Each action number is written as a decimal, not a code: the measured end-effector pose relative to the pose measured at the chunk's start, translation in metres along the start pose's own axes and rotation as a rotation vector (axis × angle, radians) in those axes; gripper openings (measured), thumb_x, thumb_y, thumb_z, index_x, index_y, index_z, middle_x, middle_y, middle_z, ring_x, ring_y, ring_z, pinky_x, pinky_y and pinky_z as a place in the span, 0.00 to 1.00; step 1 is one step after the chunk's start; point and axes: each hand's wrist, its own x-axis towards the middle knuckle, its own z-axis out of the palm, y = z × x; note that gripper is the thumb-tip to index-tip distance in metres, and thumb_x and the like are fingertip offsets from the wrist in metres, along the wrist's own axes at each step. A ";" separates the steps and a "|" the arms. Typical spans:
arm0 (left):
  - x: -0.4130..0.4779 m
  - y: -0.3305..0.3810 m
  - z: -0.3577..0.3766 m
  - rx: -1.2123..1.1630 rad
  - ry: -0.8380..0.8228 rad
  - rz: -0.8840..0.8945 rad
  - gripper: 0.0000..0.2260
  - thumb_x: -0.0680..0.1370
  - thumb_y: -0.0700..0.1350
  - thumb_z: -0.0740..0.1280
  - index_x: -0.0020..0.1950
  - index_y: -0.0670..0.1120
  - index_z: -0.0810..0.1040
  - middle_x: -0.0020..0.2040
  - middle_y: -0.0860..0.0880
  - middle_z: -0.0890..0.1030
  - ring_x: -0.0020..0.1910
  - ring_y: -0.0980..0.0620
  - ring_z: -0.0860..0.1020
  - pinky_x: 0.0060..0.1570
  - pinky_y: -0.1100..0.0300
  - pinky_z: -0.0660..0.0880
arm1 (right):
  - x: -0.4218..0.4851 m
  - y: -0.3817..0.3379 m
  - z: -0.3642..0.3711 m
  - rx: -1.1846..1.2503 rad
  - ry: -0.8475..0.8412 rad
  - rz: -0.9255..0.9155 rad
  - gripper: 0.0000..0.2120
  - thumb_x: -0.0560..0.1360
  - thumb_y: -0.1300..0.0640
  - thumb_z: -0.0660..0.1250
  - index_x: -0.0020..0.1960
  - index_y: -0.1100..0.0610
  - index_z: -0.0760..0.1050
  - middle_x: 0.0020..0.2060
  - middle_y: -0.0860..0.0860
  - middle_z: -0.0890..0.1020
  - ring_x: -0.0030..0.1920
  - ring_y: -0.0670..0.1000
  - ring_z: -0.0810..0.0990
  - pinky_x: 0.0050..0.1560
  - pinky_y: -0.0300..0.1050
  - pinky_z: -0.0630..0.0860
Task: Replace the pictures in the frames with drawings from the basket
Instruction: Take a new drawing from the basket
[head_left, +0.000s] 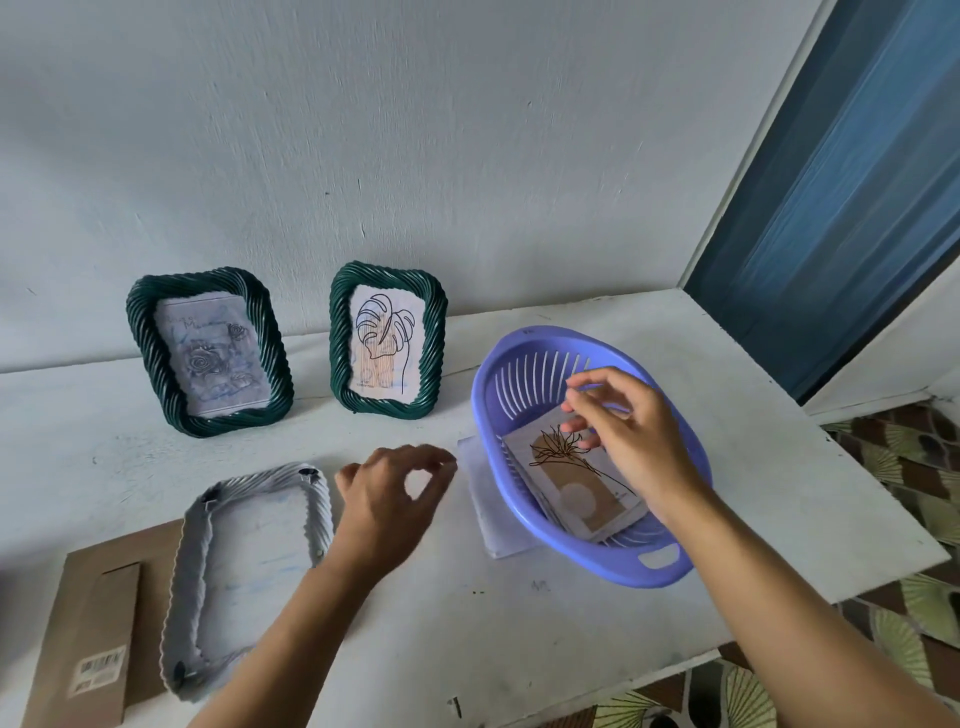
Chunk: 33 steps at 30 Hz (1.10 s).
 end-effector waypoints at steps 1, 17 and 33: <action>0.005 0.007 -0.006 -0.059 0.032 -0.010 0.12 0.73 0.65 0.60 0.53 0.65 0.75 0.44 0.69 0.81 0.47 0.64 0.79 0.54 0.47 0.72 | 0.004 0.003 -0.008 -0.075 0.010 -0.025 0.02 0.79 0.60 0.68 0.50 0.56 0.80 0.42 0.57 0.83 0.38 0.51 0.85 0.40 0.46 0.79; 0.040 0.044 0.004 -0.145 -0.154 -0.028 0.21 0.77 0.52 0.71 0.70 0.57 0.73 0.45 0.60 0.81 0.40 0.62 0.80 0.39 0.72 0.74 | 0.055 0.032 -0.013 -1.075 -0.511 -0.220 0.26 0.76 0.53 0.70 0.72 0.56 0.69 0.68 0.51 0.72 0.66 0.54 0.74 0.63 0.50 0.74; 0.045 0.044 -0.001 -0.212 -0.186 -0.090 0.25 0.76 0.53 0.73 0.72 0.58 0.72 0.40 0.60 0.82 0.35 0.63 0.79 0.37 0.69 0.72 | 0.058 0.037 -0.004 -1.137 -0.350 -0.340 0.20 0.69 0.56 0.77 0.57 0.55 0.72 0.51 0.49 0.75 0.51 0.52 0.77 0.40 0.41 0.66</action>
